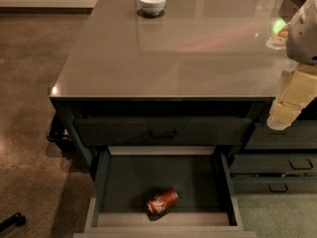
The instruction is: Pick coke can from middle drawer and place on counter
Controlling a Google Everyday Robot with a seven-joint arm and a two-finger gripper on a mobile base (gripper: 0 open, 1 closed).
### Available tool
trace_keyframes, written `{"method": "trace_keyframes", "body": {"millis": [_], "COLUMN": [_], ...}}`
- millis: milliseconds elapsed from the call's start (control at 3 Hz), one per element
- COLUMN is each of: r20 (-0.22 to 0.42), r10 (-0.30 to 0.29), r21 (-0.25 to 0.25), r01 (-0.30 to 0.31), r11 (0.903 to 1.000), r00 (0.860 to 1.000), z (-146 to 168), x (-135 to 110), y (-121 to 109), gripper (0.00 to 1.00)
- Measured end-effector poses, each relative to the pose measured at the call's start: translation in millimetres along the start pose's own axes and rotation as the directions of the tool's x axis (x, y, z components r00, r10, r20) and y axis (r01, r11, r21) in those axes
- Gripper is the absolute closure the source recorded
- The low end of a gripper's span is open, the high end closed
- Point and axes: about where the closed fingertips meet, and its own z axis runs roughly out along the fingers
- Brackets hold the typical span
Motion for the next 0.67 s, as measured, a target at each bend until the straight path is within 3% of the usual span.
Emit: {"method": "trace_keyframes", "body": {"millis": [667], "r20": [0.016], "r10": [0.003], "r21": [-0.006], "r01": [-0.003], "r11": [1.0], "r00": [1.0], "z": [7.4], "x": [-1.3], "y": [2.4], "gripper": [0.0]}}
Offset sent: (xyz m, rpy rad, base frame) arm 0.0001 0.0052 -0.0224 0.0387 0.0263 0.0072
